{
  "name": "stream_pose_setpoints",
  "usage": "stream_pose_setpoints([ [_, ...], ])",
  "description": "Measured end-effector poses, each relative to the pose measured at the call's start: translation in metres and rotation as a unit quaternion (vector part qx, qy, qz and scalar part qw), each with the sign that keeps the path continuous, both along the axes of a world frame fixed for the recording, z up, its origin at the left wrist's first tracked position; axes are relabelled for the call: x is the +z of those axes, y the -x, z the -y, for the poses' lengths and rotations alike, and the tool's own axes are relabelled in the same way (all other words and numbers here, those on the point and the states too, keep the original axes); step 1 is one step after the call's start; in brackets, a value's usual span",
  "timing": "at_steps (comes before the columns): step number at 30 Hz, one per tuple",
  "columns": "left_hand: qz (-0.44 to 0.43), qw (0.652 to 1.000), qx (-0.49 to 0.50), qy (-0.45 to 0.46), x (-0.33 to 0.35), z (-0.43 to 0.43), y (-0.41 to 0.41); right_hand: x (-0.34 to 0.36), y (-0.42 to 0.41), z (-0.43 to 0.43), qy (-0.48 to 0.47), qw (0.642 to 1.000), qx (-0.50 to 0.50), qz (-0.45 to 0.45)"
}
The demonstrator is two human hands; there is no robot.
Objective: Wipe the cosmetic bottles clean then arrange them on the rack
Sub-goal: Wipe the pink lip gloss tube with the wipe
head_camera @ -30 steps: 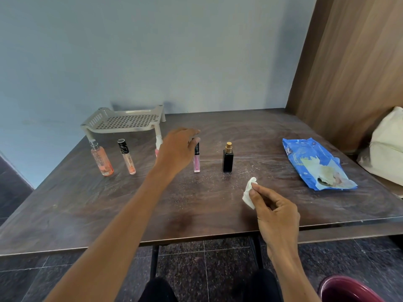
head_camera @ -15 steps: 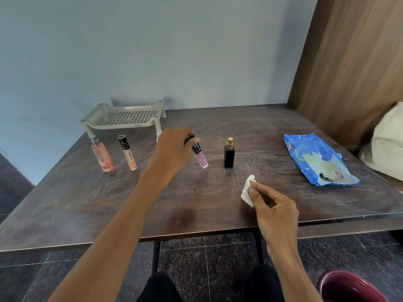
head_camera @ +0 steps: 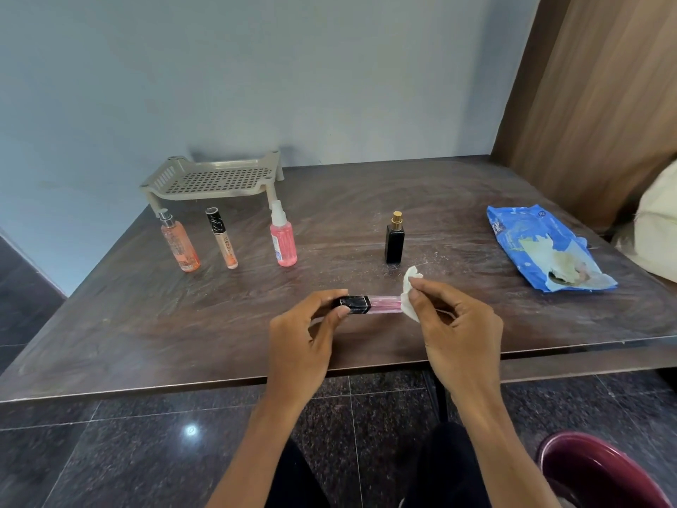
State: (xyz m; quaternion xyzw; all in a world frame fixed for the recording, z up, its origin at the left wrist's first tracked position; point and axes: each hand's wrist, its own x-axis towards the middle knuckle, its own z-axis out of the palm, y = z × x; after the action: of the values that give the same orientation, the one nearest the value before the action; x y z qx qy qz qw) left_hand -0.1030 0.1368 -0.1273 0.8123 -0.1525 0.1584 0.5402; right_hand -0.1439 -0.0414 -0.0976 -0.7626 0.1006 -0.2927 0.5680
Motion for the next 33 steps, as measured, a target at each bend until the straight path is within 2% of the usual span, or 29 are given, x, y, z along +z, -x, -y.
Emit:
stream_pose_setpoints([
  [7,0.053,0.998,0.015,-0.007,-0.003,0.0,-0.003,-0.013,-0.016,-0.01,0.194,0.981,-0.007,0.014],
  [12,0.071,0.997,0.032,-0.024,-0.01,-0.001,-0.005,-0.02,-0.021,-0.02,0.278,0.961,0.002,0.002],
  [17,0.078,0.995,0.053,-0.029,-0.011,0.004,-0.002,-0.015,-0.018,-0.049,0.321,0.947,0.026,0.016],
  [21,0.051,0.998,0.045,0.002,-0.01,0.005,0.0,-0.021,-0.019,-0.056,0.36,0.931,0.032,0.043],
  [29,0.076,0.995,0.06,-0.034,-0.019,0.009,-0.005,-0.029,-0.022,-0.024,0.367,0.929,-0.05,0.005],
  [33,0.074,0.995,0.053,-0.039,-0.018,0.009,-0.003,-0.025,-0.014,-0.049,0.381,0.925,0.009,0.002],
])
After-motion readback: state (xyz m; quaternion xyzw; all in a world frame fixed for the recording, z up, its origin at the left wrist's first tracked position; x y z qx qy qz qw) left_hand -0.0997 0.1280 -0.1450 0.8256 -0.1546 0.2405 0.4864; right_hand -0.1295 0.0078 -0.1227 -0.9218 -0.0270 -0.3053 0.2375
